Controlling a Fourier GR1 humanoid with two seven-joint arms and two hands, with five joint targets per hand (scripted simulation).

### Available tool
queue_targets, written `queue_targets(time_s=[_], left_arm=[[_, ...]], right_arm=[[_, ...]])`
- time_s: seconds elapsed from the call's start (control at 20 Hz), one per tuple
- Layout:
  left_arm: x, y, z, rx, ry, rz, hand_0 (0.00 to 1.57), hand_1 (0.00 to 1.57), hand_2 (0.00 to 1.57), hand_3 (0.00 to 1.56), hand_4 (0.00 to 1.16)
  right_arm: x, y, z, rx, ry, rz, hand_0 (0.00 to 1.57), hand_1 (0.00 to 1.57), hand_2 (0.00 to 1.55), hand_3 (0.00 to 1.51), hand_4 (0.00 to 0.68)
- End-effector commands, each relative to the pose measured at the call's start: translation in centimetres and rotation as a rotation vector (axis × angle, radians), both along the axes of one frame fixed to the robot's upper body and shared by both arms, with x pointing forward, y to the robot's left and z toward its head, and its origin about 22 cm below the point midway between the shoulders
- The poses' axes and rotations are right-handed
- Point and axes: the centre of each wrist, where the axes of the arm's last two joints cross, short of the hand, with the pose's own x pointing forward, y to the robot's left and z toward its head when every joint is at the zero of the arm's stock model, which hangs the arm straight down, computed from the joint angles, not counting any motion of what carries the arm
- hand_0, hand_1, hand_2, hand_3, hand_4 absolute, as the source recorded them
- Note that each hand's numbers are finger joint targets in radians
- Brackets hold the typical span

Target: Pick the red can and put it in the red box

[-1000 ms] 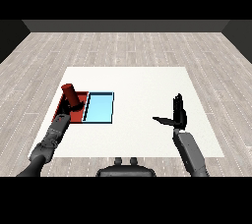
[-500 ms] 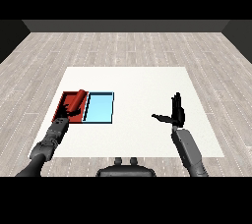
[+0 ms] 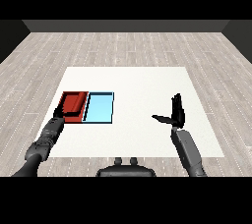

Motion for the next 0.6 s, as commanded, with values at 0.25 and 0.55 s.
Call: queue_targets(time_s=[0.25,0.55], left_arm=[[3.1,-1.2,3.4,-0.075,-0.463,-0.146,1.4,1.4,1.29,0.0,0.0],[2.2,-2.3,2.8,-0.27,-0.744,-0.347,0.0,0.0,0.0,0.0,0.0]], right_arm=[[-0.3,-0.4,-0.3,0.013,-0.054,0.048,0.0,0.0,0.0,0.0,0.0],[-2.5,0.1,0.0,0.017,-0.072,0.123,0.0,0.0,0.0,0.0,0.0]])
